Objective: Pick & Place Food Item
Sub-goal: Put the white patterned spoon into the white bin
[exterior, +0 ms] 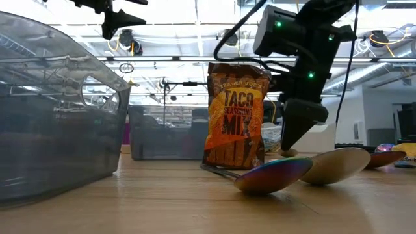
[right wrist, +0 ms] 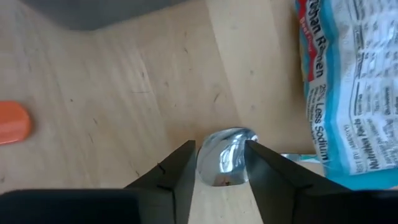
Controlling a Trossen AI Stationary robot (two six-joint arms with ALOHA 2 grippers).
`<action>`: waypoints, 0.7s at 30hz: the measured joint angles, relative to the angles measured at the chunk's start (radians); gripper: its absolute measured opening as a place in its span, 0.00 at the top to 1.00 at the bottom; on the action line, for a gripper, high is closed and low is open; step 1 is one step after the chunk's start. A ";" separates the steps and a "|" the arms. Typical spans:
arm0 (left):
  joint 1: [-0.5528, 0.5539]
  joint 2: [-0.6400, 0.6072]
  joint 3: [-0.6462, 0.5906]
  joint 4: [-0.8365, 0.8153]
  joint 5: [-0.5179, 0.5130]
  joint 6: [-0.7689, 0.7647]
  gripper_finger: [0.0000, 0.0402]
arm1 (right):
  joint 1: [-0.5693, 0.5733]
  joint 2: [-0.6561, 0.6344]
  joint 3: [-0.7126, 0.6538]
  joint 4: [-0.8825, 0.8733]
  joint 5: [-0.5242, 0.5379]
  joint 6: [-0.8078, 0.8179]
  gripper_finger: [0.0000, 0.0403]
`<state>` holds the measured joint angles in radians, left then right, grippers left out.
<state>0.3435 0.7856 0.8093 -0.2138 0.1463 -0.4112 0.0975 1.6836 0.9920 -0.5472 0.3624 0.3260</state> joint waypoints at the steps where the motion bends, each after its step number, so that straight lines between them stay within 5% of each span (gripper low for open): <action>1: 0.000 0.000 0.000 0.000 0.000 0.003 0.41 | 0.000 0.000 -0.007 -0.001 -0.002 0.009 0.72; 9: 0.000 0.000 0.000 0.000 0.000 0.007 0.41 | 0.000 -0.003 -0.048 0.004 -0.033 0.092 0.97; 21: 0.000 0.000 0.000 -0.001 -0.017 0.017 0.41 | 0.008 -0.030 -0.050 0.011 -0.048 0.132 0.98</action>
<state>0.3437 0.7856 0.8089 -0.2150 0.1297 -0.3944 0.1059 1.6534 0.9419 -0.5358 0.3144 0.4583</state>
